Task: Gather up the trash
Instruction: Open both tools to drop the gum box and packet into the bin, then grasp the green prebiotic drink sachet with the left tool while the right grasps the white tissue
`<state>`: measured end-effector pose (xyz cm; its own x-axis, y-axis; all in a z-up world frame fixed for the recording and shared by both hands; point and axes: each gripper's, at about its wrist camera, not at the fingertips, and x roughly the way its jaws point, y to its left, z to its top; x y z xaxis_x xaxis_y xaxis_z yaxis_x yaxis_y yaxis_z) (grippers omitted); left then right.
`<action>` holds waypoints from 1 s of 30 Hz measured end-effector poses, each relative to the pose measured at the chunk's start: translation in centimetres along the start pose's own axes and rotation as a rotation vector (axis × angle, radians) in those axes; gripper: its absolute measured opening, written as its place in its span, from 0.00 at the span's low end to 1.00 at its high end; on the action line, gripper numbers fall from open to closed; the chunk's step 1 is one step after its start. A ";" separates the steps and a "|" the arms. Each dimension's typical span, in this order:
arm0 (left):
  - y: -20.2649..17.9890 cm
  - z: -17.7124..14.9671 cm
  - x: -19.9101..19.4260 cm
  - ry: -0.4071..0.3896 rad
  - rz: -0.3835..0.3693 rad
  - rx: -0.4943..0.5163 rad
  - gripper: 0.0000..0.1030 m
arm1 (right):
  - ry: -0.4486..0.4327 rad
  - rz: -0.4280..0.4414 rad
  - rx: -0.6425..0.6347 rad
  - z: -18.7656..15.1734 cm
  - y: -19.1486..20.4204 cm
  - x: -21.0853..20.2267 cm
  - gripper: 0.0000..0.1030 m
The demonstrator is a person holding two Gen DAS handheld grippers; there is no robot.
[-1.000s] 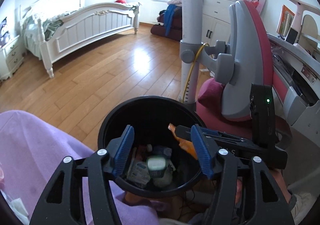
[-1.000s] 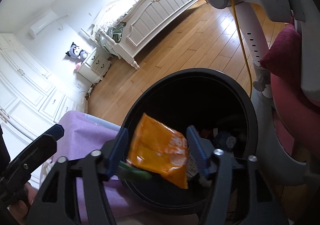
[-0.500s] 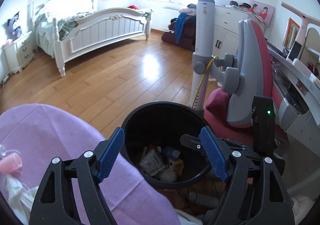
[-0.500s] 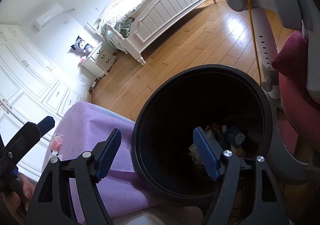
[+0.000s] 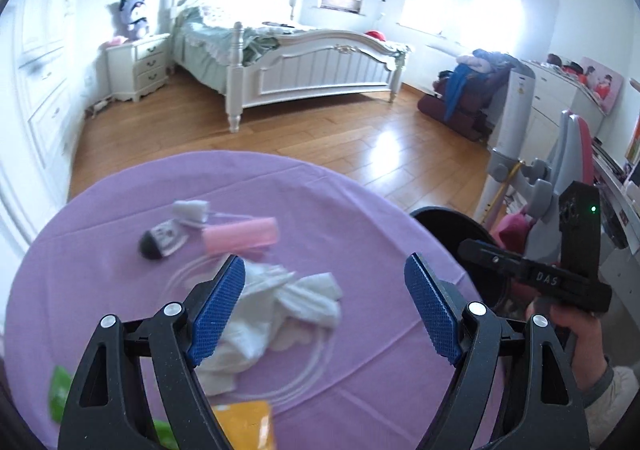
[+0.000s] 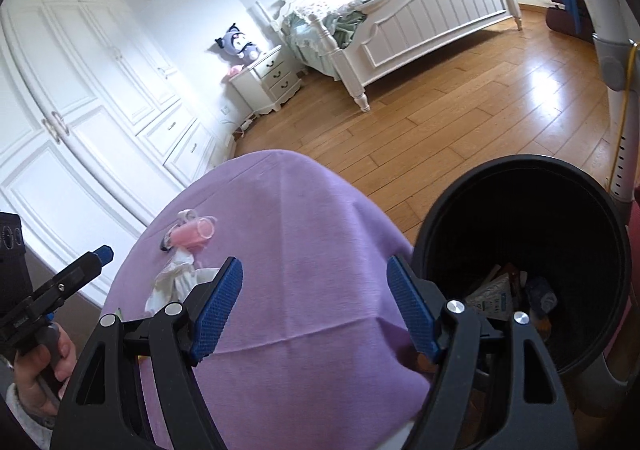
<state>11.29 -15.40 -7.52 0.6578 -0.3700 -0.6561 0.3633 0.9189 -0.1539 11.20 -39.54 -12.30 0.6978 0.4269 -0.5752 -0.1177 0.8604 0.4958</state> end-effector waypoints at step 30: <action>15.4 -9.8 -2.6 0.183 -0.043 0.687 0.95 | 0.326 -0.011 -0.525 -2.6 17.5 12.2 0.86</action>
<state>8.72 1.09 -15.40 0.5340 -0.3201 -0.7825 0.7601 0.5871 0.2786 15.82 -18.56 -12.33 0.4589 0.4093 -0.7886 -0.5017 0.8519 0.1502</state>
